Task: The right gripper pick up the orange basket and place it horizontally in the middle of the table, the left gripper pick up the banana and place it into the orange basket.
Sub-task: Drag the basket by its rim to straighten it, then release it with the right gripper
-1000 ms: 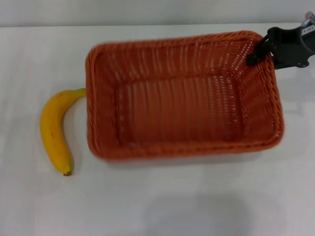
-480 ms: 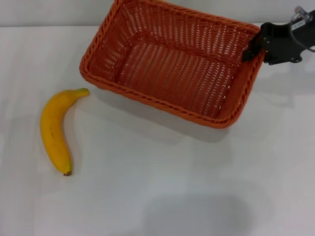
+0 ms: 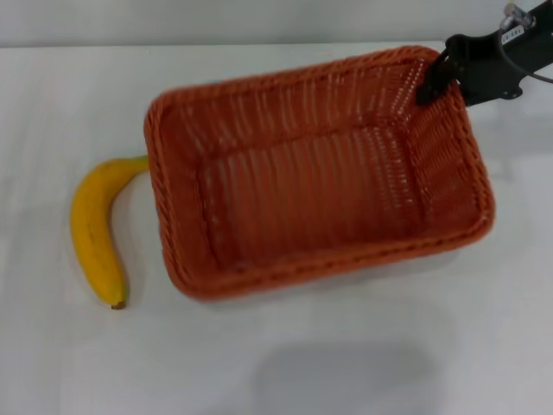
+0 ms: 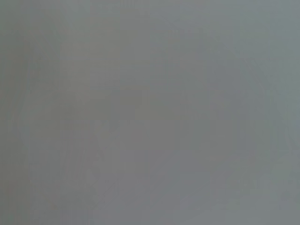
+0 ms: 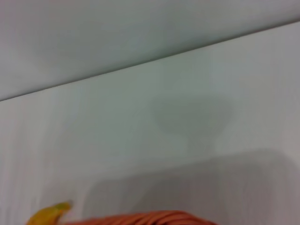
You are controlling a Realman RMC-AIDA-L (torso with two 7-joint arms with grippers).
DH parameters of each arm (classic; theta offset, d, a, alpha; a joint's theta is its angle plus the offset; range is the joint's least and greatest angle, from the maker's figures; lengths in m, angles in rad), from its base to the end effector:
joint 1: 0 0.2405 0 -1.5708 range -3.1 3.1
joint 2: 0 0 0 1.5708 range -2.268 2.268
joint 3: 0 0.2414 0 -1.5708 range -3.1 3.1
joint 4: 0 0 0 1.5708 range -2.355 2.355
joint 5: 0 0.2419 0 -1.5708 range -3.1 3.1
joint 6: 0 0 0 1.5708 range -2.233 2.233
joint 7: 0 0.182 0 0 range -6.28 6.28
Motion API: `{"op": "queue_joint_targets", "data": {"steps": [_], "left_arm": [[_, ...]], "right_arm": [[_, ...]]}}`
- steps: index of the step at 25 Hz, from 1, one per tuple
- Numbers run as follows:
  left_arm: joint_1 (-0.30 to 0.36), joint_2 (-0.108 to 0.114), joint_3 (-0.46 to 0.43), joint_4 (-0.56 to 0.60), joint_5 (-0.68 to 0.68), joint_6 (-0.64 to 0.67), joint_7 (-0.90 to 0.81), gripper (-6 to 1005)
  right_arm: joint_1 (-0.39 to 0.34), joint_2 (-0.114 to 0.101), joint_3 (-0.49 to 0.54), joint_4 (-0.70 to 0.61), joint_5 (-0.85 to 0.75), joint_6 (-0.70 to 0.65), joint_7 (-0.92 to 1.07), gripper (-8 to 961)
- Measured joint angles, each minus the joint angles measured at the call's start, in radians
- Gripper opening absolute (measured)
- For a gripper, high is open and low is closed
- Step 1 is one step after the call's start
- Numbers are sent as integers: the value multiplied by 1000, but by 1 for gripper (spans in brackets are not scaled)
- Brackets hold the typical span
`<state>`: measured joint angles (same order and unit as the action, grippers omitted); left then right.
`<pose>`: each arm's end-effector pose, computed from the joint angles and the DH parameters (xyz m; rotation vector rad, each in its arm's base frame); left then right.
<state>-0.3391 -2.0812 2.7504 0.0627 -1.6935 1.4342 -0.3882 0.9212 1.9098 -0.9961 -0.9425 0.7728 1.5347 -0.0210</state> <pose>-0.3981 0.3137 0.0557 -1.0693 -0.6735 -0.8837 0.1351 0.4647 0.0399 -2.1290 1.8782 0.1056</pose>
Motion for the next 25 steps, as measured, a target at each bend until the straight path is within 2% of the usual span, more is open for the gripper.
{"op": "queue_joint_targets", "data": {"steps": [8,19,25], "left_arm": [[0,0,0,3,-1,0,1,789],[-3,0,0,4,-10,0,5,788],[-6,1,0,2,-12,0,7,788]], "right_arm": [[2,4,3,11,-2,0,-2,295],[19,8,7,108,4,-16,-99,314],[20,21,10,138,11,-53,-132,325]]}}
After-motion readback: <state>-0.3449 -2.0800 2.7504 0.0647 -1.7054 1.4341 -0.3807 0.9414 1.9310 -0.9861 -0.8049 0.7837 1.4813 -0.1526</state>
